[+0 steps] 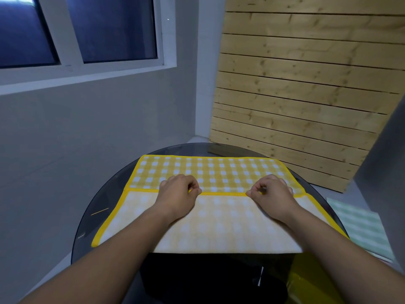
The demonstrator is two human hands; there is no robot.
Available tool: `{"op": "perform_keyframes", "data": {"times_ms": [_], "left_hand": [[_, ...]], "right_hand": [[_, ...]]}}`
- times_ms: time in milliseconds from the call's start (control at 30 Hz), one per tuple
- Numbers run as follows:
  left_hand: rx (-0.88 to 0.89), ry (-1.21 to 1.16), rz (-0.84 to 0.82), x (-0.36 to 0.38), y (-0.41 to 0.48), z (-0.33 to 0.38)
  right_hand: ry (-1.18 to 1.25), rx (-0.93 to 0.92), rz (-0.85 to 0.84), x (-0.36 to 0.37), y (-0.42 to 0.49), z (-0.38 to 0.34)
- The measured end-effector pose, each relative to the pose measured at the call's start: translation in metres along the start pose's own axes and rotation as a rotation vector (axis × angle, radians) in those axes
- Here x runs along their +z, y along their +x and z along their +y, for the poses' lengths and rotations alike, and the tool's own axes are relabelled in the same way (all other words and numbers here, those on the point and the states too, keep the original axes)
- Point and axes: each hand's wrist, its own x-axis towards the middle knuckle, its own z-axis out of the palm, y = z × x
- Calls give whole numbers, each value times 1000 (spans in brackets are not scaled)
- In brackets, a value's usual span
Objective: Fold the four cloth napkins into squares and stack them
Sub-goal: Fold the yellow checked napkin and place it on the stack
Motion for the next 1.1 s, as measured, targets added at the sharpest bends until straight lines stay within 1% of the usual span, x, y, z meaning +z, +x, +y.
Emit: {"op": "perform_keyframes", "data": {"times_ms": [100, 233, 367, 400, 467, 567, 633, 700, 967, 1100], "left_hand": [[-14, -28, -1, 1, 0, 0], [-45, -75, -1, -2, 0, 0], [-47, -97, 9, 0, 1, -1], [-40, -92, 15, 1, 1, -1], [-21, -61, 29, 3, 2, -2], [9, -18, 43, 5, 2, -3], [22, 2, 40, 6, 2, -3], [27, 33, 37, 5, 3, -4], [38, 118, 12, 1, 6, -3], [36, 148, 3, -1, 6, 1]], "right_hand": [[-33, -4, 18, 2, 0, -2], [-87, -38, -6, -2, -3, -10], [-181, -154, 25, -2, -19, -33], [-171, -200, 2, -1, -27, -43], [-146, -306, -96, 3, -48, -61], [-208, -423, -255, 13, -80, -78], [-246, -402, -362, 19, -96, -79], [-280, -379, -412, 22, -105, -76], [-328, -390, -371, 29, -106, -71], [-319, -372, -388, 31, -105, -71]]}}
